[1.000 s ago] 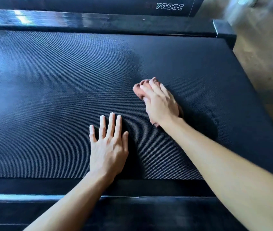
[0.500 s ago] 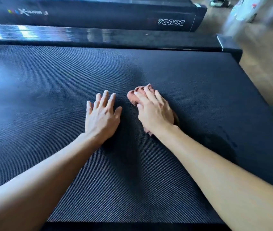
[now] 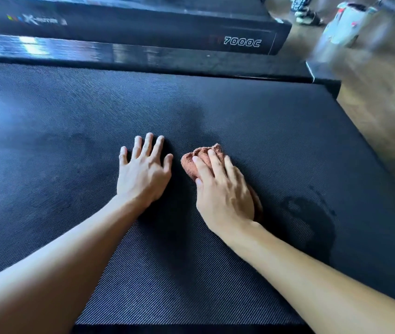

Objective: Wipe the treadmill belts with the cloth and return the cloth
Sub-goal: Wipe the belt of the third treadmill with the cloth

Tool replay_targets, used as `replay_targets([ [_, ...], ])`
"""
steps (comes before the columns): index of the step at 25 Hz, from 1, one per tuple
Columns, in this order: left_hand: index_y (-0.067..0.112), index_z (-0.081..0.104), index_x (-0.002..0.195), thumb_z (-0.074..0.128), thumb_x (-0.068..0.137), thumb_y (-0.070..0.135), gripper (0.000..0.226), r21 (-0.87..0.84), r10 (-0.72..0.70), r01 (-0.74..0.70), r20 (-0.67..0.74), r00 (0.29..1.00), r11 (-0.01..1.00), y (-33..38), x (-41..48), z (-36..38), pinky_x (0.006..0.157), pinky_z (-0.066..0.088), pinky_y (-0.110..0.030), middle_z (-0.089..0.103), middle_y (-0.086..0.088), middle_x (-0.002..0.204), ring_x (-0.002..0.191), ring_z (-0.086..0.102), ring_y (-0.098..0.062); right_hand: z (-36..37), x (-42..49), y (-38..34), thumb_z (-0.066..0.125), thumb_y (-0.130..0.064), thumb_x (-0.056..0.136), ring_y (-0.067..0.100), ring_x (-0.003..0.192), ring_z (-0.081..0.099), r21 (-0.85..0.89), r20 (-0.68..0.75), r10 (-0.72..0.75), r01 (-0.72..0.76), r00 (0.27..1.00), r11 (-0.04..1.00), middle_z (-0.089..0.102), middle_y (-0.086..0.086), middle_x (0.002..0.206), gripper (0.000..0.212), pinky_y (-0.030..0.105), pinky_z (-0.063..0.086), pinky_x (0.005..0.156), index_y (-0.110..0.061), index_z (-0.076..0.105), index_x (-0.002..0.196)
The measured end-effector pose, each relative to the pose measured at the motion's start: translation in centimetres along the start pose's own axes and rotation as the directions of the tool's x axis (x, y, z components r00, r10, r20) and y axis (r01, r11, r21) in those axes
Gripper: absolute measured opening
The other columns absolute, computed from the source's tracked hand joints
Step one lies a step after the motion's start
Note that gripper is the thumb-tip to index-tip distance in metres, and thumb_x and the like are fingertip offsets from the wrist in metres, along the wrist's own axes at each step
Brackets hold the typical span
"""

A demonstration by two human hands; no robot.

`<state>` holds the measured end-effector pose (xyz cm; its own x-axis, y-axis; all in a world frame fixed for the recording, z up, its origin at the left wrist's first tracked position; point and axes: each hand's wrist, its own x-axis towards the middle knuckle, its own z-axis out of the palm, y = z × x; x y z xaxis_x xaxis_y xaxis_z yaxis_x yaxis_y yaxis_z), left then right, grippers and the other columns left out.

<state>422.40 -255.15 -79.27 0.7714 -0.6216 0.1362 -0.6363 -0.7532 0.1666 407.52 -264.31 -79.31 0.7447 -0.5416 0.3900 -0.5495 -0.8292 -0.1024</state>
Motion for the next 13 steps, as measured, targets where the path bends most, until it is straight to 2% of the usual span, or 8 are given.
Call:
replay_targets([
  [6,0.029,0.02,0.152,0.022,0.098,0.052,0.059,-0.004,0.009,-0.009,-0.006,1.0,1.0,0.02,0.04,-0.03,0.119,0.006,-0.048,0.014,0.005,0.161,0.149,0.005,-0.017,0.15,-0.15,0.17,0.063,-0.027,0.087,0.036,0.126,0.052,0.012,-0.032,-0.007,0.008,0.999,1.0,0.051,0.008,0.144,0.046,0.046,0.043,0.102,-0.025,0.058,0.133],
  [10,0.029,0.018,0.153,0.022,0.099,0.052,0.059,-0.023,-0.002,0.002,0.004,1.0,1.0,-0.04,-0.31,-0.16,0.119,0.003,-0.047,0.011,0.005,0.162,0.149,0.003,-0.017,-0.15,-0.32,0.02,0.063,-0.027,0.087,0.035,0.127,0.05,0.003,0.001,-0.009,0.009,1.0,1.0,0.05,0.007,0.145,0.048,0.046,0.044,0.103,-0.026,0.056,0.135],
  [13,0.028,0.029,0.149,0.025,0.099,0.051,0.055,0.013,0.004,-0.004,-0.005,1.0,1.0,0.01,-0.1,-0.51,0.117,0.009,-0.045,0.023,0.004,0.158,0.146,0.015,-0.019,-0.37,-0.28,-0.01,0.056,-0.029,0.089,0.035,0.129,0.049,-0.013,0.029,-0.004,0.005,1.0,1.0,0.048,0.007,0.146,0.048,0.045,0.044,0.104,-0.026,0.054,0.137],
])
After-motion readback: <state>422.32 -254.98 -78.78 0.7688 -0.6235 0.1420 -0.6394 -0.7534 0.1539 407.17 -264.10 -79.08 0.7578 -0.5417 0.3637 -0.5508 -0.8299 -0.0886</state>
